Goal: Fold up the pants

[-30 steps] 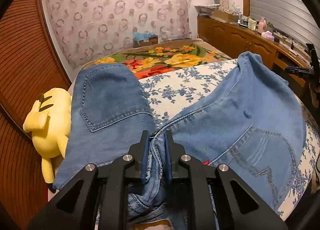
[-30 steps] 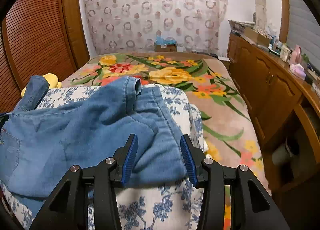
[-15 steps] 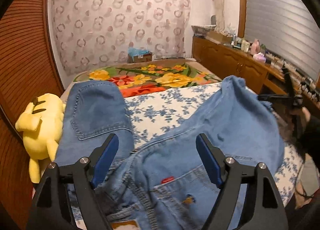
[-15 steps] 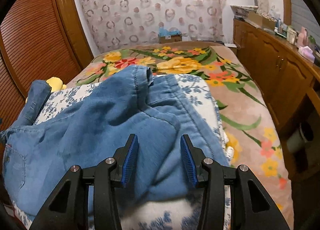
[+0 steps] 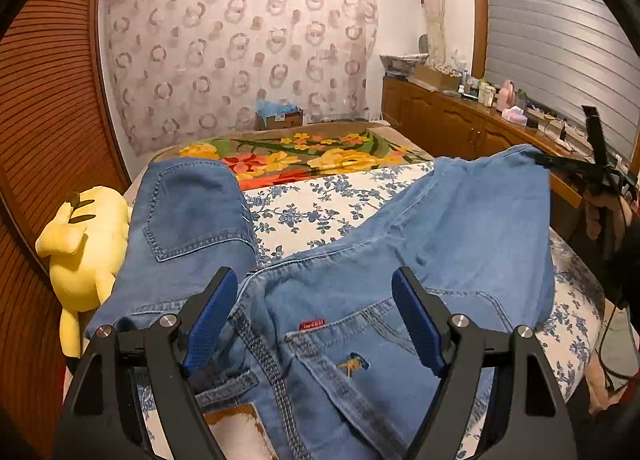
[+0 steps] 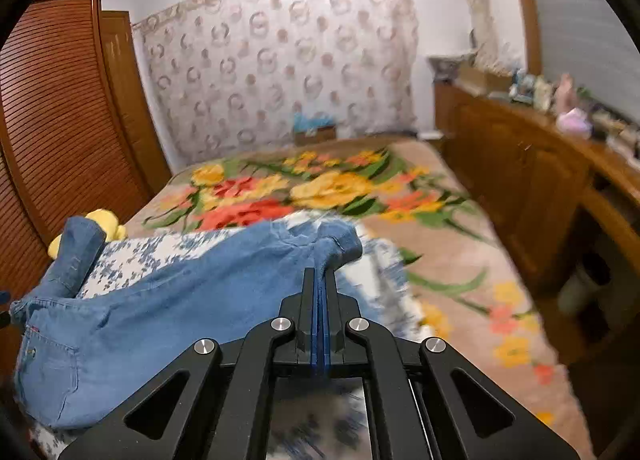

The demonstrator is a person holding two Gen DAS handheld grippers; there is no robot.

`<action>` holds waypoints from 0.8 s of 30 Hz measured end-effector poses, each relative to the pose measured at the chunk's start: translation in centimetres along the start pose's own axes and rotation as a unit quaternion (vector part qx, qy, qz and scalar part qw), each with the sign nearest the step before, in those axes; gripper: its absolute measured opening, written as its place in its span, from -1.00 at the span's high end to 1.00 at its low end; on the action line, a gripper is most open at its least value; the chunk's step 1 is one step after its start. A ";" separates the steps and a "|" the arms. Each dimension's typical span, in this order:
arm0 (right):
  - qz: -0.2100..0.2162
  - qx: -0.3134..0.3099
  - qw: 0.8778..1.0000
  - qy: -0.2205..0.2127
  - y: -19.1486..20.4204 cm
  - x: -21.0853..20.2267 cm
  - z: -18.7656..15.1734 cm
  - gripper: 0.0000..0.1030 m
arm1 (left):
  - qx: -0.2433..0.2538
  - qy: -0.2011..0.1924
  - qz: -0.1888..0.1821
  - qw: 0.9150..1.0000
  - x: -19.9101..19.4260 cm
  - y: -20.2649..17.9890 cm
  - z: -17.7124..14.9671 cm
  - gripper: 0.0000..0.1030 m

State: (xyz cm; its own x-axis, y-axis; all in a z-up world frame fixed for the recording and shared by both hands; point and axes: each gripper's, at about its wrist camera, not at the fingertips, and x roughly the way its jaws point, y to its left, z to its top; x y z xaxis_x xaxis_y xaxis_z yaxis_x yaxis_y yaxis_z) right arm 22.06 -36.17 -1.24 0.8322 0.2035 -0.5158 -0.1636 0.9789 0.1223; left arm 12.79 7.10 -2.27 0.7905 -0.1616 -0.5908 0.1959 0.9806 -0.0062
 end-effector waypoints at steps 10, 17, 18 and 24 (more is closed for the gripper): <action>0.022 -0.021 0.999 0.015 2.1 -3.3 1.2 0.98 | -0.020 -0.014 0.011 1.000 -3.8 0.6 -1.4 -0.56; 0.126 -0.107 0.986 -0.023 12.0 -7.9 3.3 0.98 | -0.030 -0.023 0.029 0.999 -6.8 1.9 -2.6 -0.56; 0.143 -0.117 0.982 -0.026 13.5 -8.5 3.6 0.98 | -0.030 -0.025 0.033 0.999 -7.2 2.1 -2.8 -0.56; 0.255 -0.162 0.953 -0.009 21.8 -10.6 4.1 0.98 | -0.035 -0.031 0.050 0.998 -9.5 3.4 -3.6 -0.56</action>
State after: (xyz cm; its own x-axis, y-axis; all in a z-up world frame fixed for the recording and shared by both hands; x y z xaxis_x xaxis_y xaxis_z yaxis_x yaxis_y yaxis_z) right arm 11.84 -17.08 10.39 0.6087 0.6576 -0.4439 -0.7023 0.7069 0.0842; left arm 3.88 12.38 0.40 0.8385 -0.0667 -0.5408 0.0752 0.9971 -0.0063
